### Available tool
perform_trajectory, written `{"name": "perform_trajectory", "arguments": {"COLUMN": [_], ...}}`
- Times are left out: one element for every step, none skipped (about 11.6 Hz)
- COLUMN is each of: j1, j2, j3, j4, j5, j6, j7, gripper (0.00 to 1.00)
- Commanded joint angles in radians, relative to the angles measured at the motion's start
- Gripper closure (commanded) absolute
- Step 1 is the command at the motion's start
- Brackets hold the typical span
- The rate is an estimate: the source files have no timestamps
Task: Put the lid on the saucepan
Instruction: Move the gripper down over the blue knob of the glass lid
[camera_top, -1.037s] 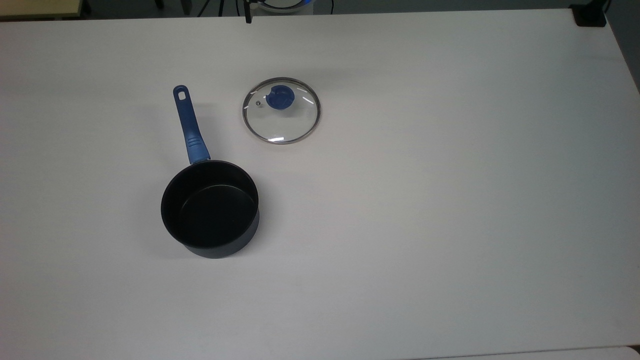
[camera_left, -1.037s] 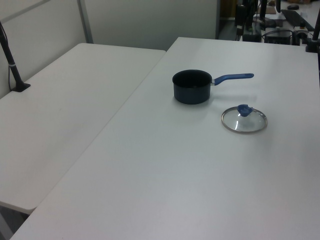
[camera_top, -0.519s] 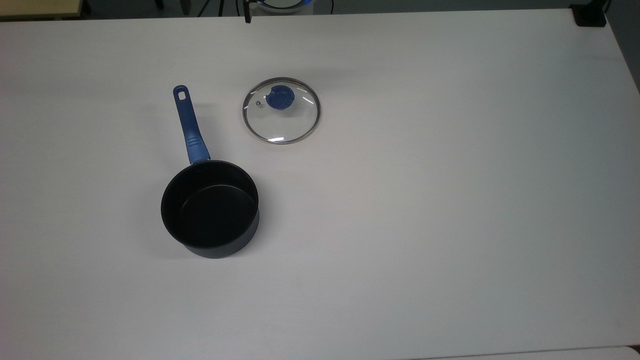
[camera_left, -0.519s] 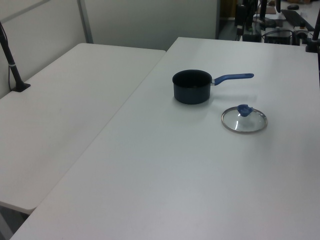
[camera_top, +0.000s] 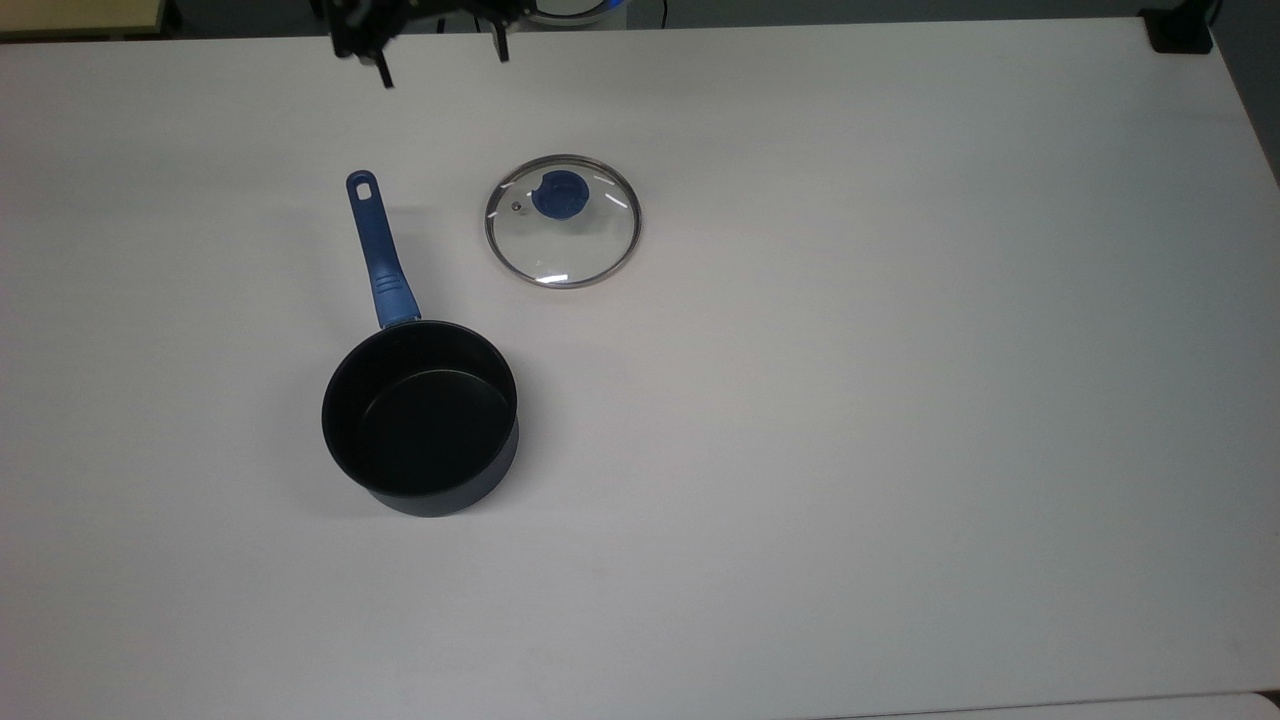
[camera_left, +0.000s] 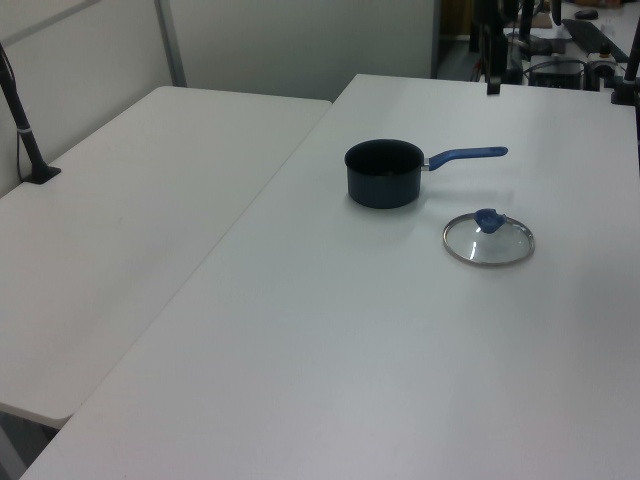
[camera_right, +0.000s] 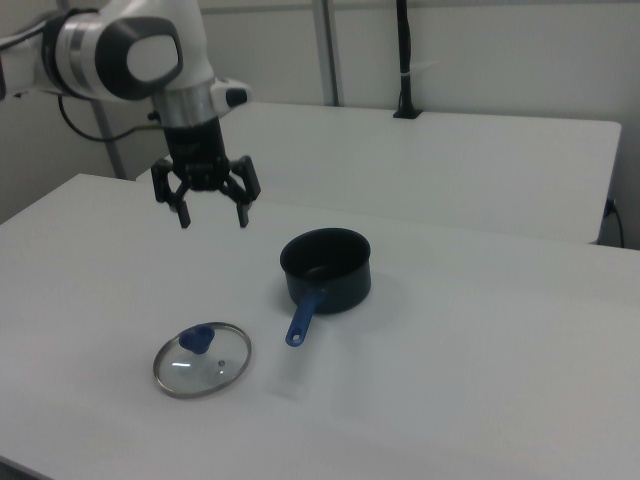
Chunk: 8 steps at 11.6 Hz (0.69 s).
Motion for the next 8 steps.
{"name": "perform_trajectory", "arguments": {"j1": [0.014,0.014,0.014,0.015,0.015,0.014,0.009,0.012], "j2": [-0.024,-0.023,-0.015,-0.009,0.003,0.013,0.02,0.023], "j3": [0.083,0.101,0.105,0.106,0.115,0.117,0.117,0.117], "j4": [-0.192,-0.244,-0.291,-0.35,-0.39,-0.413,-0.445,-0.491], "j5": [-0.02,-0.018,-0.009,0.0,0.003,0.006,0.027,0.047], "j6": [0.077,0.139,0.198,0.27,0.325,0.362,0.423,0.494], "j7": [0.104,0.156,0.217,0.296,0.354,0.417,0.483,0.541], "gripper": [0.0,0.0,0.0,0.0,0.0,0.01,0.02,0.02]}}
